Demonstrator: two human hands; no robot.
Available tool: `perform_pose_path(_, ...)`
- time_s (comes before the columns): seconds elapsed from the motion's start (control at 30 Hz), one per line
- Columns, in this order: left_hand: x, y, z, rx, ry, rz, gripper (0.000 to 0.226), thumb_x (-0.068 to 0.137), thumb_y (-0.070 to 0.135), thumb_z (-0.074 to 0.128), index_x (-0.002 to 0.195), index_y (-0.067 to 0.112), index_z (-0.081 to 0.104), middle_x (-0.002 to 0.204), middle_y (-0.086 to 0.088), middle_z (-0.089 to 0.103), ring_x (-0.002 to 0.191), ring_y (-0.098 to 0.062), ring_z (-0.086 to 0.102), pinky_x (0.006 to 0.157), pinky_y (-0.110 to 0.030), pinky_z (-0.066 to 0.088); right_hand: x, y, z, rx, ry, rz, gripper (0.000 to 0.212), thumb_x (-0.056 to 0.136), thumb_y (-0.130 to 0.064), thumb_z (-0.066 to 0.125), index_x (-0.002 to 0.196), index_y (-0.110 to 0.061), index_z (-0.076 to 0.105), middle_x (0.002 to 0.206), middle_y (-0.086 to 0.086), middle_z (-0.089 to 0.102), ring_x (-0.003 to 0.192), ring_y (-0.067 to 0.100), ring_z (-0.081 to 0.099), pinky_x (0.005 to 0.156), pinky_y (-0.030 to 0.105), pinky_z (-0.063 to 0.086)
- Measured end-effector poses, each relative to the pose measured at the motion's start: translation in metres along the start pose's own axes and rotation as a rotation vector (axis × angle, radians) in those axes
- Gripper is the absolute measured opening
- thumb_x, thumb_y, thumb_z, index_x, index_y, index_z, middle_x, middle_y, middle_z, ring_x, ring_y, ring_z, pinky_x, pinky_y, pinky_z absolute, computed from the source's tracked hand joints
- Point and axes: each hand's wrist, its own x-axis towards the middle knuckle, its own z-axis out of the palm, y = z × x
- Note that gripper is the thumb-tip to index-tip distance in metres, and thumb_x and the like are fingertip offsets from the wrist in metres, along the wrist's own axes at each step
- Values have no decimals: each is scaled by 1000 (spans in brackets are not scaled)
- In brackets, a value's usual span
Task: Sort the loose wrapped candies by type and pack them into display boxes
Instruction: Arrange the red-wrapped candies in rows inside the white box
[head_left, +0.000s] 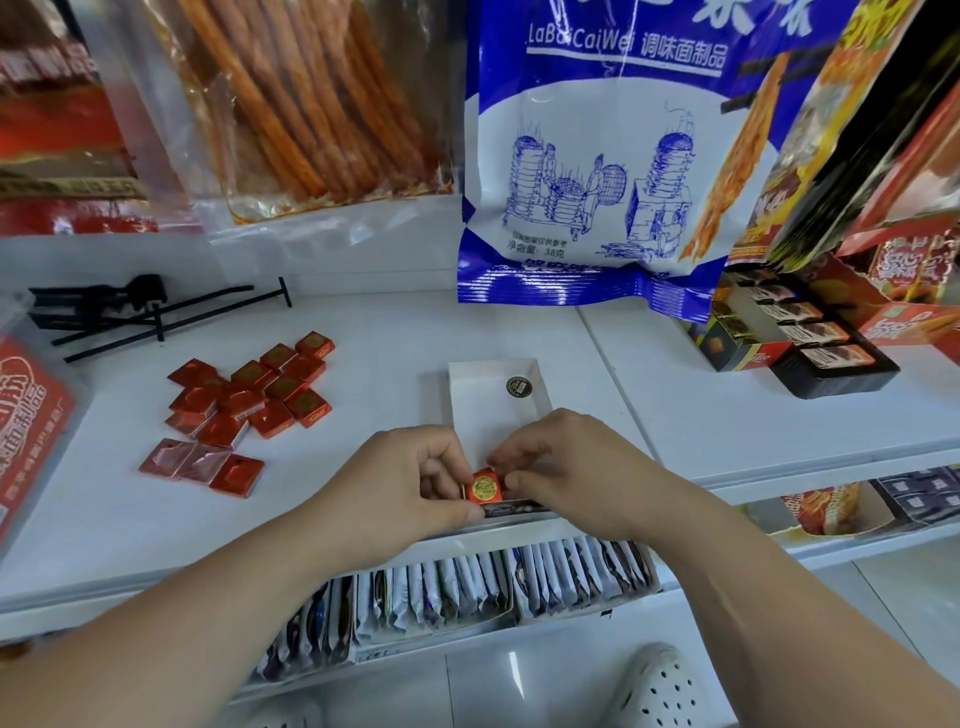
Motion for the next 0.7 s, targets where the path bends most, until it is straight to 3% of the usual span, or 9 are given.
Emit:
perform_pose_path(0.13,2,0,-1,16,26,10,42,68,25,88,102,36,67,79,4,70,71,-18,65,74,-37,57,1,0,5,-99,-27,-19,29,98,-30,53,123,-36,65,93,-20,59,102,7,55,101,40,38)
perform_pose_path(0.27,3,-2,-2,83,56,30,42,63,31,91,98,41,69,82,5,68,70,-14,62,74,-36,57,3,0,7,-142,-81,-42,35,99,-22,45,120,-40,66,109,-17,65,118,13,40,99,40,31)
perform_pose_path(0.43,4,-3,-3,140,88,84,40,65,32,89,97,44,67,85,7,67,68,-14,59,72,-35,55,4,3,9,-119,-34,-42,37,99,-23,46,131,-35,59,118,-13,65,124,12,37,102,37,27)
perform_pose_path(0.57,5,-3,-5,171,132,107,50,67,41,86,112,39,66,91,14,64,65,-8,56,72,-33,55,9,4,11,-161,133,-21,39,95,-36,47,133,-35,56,106,-17,68,121,12,40,100,35,28)
perform_pose_path(0.7,1,1,-20,195,164,154,40,72,42,82,108,40,67,90,17,63,67,-6,56,68,-23,51,18,-4,15,-194,480,-78,31,88,-37,51,110,-28,71,95,-10,71,104,21,56,85,43,44)
